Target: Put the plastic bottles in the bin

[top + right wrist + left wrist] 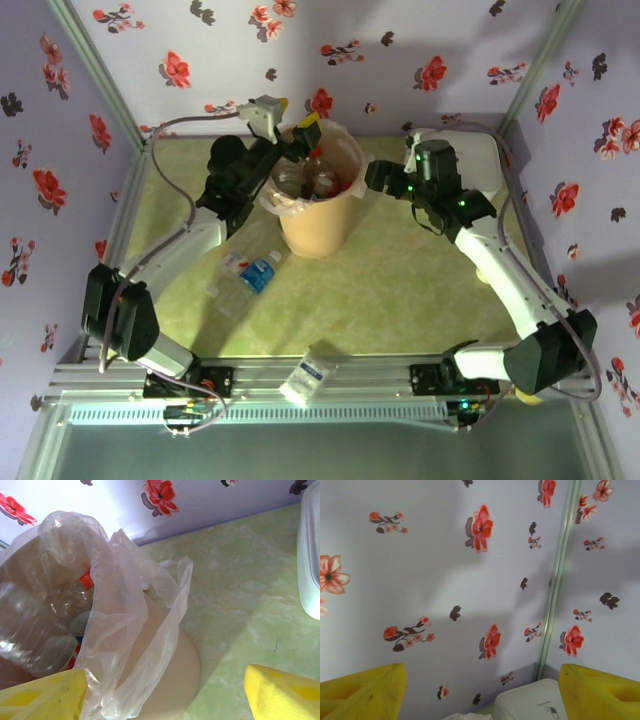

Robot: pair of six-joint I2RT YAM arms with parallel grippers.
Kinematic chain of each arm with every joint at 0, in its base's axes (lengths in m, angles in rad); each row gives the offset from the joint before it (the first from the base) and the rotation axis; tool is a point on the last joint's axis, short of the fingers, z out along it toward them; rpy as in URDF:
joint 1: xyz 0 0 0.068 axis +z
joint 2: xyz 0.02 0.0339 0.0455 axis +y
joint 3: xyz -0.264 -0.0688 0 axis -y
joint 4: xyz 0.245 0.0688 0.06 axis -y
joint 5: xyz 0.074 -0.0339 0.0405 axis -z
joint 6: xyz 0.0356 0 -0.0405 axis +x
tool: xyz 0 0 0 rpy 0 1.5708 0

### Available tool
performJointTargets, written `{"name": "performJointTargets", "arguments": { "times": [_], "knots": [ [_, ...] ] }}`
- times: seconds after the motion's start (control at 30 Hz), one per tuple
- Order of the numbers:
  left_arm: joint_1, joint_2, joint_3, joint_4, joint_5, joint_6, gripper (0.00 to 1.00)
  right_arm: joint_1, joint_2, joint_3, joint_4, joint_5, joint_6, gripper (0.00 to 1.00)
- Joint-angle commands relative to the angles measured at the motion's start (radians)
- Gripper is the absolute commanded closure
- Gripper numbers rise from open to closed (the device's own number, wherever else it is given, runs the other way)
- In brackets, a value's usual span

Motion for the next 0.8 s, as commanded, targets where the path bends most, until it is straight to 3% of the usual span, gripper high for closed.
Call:
{"name": "performJointTargets", "arguments": {
  "times": [0.0, 0.23, 0.4, 0.5, 0.63, 0.77],
  "knots": [
    [0.007, -0.027, 0.061, -0.163, -0.074, -0.004, 0.22, -0.005, 0.009, 0.045, 0.027, -0.027, 0.010, 0.18],
    [0.011, -0.052, 0.181, -0.569, -0.126, -0.015, 0.42, -0.005, 0.016, 0.042, 0.033, -0.039, 0.011, 0.18],
    [0.007, 0.007, 0.355, -0.930, -0.144, 0.023, 0.65, -0.005, 0.021, 0.030, 0.034, -0.038, 0.010, 0.18],
    [0.007, 0.066, 0.413, -1.054, -0.181, 0.044, 0.81, -0.006, 0.022, 0.022, 0.042, -0.043, 0.016, 0.18],
    [0.004, 0.109, 0.425, -1.135, -0.143, 0.093, 0.83, -0.004, 0.017, 0.016, 0.042, -0.041, 0.015, 0.18],
    [0.003, 0.189, 0.510, -1.330, -0.154, 0.140, 0.91, -0.005, 0.018, 0.024, 0.026, -0.037, -0.003, 0.18]
  ]
}}
